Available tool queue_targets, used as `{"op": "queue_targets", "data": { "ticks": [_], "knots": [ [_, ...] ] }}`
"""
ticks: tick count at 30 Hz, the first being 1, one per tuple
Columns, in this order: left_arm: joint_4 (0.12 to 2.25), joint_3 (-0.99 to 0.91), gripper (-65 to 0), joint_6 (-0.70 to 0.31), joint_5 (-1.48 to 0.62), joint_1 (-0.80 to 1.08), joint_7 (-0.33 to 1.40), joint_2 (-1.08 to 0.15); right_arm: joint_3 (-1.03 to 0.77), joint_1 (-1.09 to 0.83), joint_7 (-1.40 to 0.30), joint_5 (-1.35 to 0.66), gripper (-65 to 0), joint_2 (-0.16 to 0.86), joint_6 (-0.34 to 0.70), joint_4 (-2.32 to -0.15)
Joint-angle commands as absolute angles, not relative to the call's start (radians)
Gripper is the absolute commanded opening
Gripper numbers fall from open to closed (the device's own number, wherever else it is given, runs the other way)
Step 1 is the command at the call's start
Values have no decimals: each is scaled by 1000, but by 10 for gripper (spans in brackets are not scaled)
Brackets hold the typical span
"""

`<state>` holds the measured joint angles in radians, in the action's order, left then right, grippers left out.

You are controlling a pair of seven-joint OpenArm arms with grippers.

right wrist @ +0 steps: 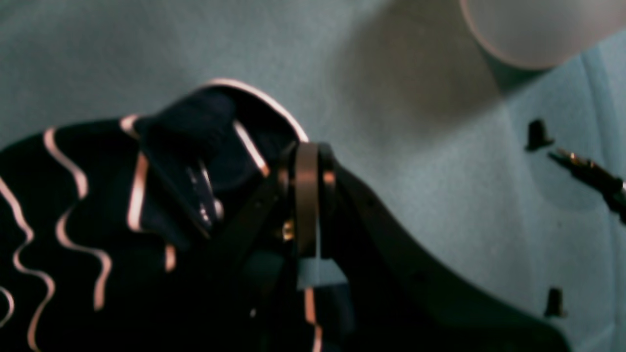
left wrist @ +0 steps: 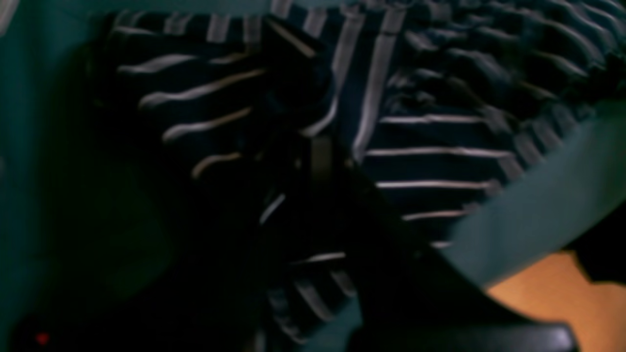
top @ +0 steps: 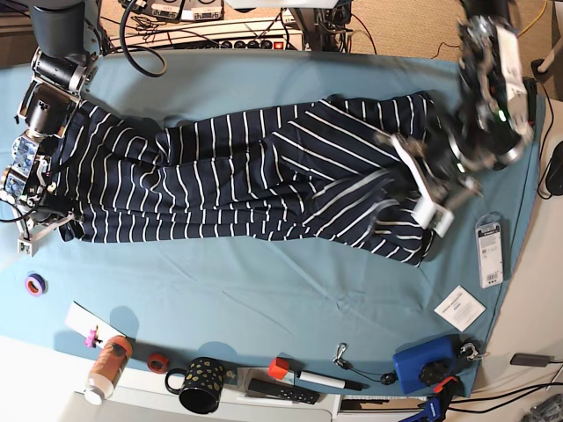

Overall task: Layout the t-shirt on the table in an organized manner, then fold the t-shirt properly
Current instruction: 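Fold the held hem with the left gripper up toward the collar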

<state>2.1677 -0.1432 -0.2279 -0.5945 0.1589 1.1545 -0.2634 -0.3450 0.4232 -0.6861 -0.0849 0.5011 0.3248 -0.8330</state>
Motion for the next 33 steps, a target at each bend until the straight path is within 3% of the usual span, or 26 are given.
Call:
{"op": "queue_targets", "data": {
  "ticks": [1, 6, 16, 21, 33],
  "knots": [
    [2207, -147, -650, -229, -604, 167, 1129, -252, -348, 449, -666, -89, -650, 529, 322, -850],
    [2240, -147, -650, -228, -560, 235, 1129, -188, -348, 449, -665, -89, -650, 529, 322, -850],
    [2356, -147, -650, -221, -558, 353, 1140, -188, -348, 452, -639, -89, -650, 530, 323, -850],
    [2356, -147, -650, -221, -535, 393, 1099, -189, -348, 484, -630, -90, -650, 530, 375, -851],
    [2356, -147, -650, -218, -535, 439, 1111, -188, -349, 609, -834, -243, -650, 550, 435, -851]
  ]
}}
